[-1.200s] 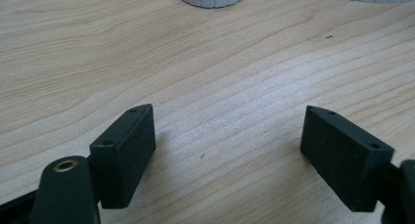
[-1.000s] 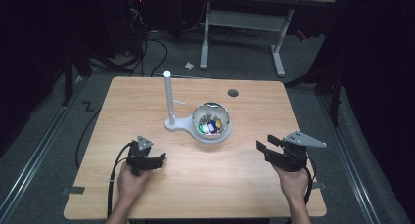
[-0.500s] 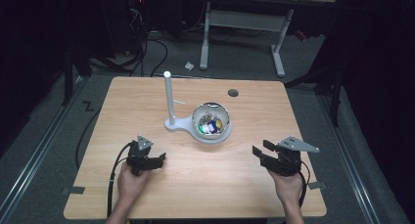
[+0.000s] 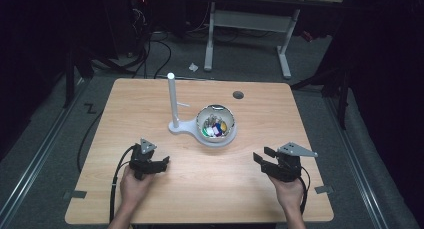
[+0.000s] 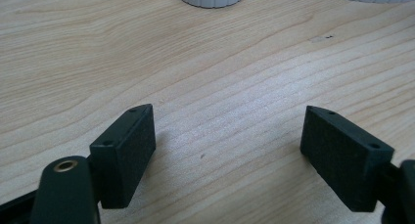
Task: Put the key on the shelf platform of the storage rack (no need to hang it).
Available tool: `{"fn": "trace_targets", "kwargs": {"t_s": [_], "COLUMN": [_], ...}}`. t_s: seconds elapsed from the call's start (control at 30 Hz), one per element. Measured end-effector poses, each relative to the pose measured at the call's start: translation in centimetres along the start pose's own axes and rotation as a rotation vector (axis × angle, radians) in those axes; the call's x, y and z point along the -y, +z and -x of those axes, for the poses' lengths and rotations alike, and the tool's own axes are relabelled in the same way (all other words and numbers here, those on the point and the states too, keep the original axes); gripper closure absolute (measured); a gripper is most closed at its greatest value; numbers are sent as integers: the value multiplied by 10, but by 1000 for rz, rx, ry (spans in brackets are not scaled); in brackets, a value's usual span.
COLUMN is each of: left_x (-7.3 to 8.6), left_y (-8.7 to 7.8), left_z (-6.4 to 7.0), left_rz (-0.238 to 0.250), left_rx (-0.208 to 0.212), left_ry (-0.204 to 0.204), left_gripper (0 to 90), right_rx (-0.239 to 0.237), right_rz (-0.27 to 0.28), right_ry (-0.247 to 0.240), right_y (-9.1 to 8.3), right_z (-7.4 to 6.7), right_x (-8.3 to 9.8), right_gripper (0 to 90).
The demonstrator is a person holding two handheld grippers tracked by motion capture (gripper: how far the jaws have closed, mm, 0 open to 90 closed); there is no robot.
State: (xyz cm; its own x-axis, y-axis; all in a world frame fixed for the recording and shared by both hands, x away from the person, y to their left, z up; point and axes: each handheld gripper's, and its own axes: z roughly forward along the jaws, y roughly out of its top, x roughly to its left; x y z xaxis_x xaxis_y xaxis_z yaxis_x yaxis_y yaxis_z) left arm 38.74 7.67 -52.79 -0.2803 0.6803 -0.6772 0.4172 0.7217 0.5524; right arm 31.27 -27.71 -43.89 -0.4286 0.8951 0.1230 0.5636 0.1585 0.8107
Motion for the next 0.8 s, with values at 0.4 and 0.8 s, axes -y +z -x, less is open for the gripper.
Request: {"fn": "trace_targets", "kwargs": {"t_s": [0.4,0.8], "left_x": [0,0], "left_y": [0,0], "left_z": [0,0], "left_rz": [1,0], "left_rx": [0,0], "left_ry": [0,1], "left_gripper": [211,211], "right_rx": [0,18], "right_rz": [-18,-52], "right_ry": [14,20], "right_y": [8,19], "right_z": [0,6], "right_x": [10,21], "right_gripper": [482,483]}}
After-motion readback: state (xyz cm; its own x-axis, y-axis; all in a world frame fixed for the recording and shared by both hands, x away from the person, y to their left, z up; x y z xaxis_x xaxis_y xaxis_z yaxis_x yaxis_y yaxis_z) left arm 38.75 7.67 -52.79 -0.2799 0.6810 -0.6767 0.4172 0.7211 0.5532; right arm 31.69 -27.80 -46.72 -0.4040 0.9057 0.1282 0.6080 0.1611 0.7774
